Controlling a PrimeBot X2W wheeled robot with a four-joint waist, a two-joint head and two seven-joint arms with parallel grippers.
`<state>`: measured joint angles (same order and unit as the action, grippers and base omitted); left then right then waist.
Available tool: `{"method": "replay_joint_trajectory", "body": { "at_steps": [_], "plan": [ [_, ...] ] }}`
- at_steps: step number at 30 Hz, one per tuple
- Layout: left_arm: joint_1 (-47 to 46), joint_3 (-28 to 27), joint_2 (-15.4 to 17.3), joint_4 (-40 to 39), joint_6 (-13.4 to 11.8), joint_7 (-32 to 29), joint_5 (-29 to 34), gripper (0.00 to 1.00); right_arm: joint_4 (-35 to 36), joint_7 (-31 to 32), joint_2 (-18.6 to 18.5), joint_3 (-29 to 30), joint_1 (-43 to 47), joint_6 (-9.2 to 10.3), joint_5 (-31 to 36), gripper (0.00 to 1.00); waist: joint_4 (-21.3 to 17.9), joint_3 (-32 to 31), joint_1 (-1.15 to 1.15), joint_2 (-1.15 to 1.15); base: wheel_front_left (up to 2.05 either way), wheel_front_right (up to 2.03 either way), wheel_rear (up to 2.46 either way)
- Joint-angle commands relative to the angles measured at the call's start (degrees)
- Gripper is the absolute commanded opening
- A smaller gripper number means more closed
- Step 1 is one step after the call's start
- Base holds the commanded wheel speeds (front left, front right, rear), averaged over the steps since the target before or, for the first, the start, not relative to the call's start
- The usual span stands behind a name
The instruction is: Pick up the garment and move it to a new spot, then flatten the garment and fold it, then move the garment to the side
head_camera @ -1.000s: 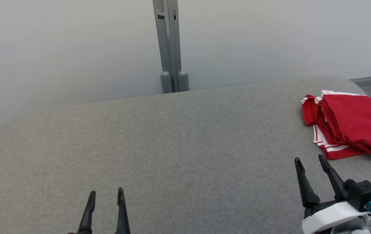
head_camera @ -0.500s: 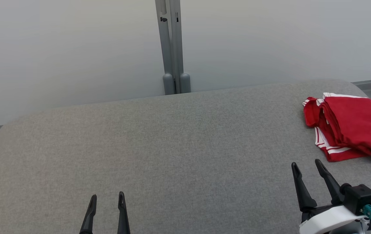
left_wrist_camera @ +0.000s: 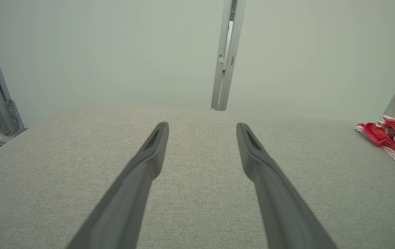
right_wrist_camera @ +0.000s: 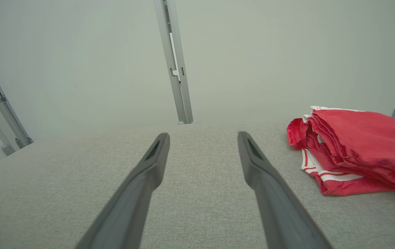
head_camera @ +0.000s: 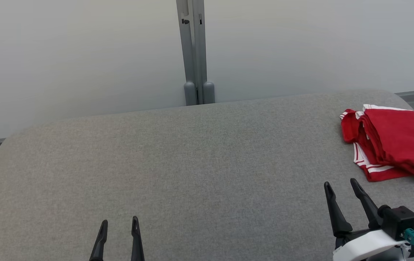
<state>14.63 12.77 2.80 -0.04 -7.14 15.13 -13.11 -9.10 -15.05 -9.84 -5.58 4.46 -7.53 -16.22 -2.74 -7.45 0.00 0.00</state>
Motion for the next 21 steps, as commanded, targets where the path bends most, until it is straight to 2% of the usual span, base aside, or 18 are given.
{"method": "replay_joint_trajectory", "body": {
  "at_steps": [1,9,10,15,21],
  "plan": [
    [0.1,-0.3,0.2,0.0,-0.3,0.0,0.4,1.0,-0.2,-0.1,0.1,0.0,0.1,0.1,0.4,1.0,0.0,0.0,0.0,0.0,0.0,0.0,0.0],
    [0.2,-0.5,0.2,0.1,-0.7,0.0,1.2,1.0,-0.2,-0.1,0.5,-0.4,-0.4,0.1,0.3,1.0,0.1,0.0,0.0,0.0,0.0,0.0,0.0],
    [0.0,-0.3,0.0,0.2,-0.5,0.0,0.6,0.0,-0.2,0.0,0.4,-0.4,0.0,0.0,0.0,0.0,0.1,0.0,0.0,0.0,0.0,0.0,0.0],
    [0.1,0.2,0.0,2.7,-0.4,0.0,0.4,0.0,-2.6,0.1,0.8,-0.8,1.4,-0.01,-0.3,0.0,0.1,0.0,0.0,0.0,0.0,0.0,0.0],
    [-1.2,-0.8,0.4,2.9,0.5,-1.2,-6.7,0.0,-2.7,1.8,1.3,0.3,0.4,-0.01,-6.6,0.0,0.2,0.4,0.0,0.0,0.0,0.0,0.0]
  ]
}}
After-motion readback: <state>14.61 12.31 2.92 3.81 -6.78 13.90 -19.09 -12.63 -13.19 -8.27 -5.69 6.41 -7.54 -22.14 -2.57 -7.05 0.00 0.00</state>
